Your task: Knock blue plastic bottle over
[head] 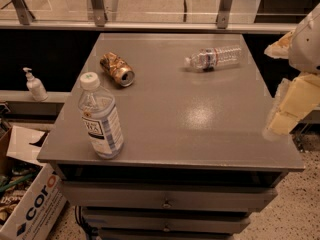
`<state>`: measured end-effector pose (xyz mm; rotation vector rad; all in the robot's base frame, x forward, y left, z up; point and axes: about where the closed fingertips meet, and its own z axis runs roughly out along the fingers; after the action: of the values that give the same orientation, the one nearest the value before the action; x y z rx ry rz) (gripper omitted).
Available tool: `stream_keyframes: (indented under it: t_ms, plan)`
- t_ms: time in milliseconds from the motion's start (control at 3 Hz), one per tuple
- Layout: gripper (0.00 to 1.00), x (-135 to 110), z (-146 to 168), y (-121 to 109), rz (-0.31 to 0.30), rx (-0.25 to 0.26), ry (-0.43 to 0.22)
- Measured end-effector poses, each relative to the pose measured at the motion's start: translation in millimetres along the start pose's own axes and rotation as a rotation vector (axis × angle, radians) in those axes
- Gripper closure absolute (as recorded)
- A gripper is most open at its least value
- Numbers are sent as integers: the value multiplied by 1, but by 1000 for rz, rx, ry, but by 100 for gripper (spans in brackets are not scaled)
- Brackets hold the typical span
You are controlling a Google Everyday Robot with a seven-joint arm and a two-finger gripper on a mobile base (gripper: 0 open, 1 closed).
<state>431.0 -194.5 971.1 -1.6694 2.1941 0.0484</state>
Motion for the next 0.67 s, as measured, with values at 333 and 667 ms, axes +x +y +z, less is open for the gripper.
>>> stream_keyframes:
  t_ms: [333, 667]
  plan:
    - [0, -20, 10, 14, 35, -52, -117]
    - [0, -37, 16, 22, 55, -83, -220]
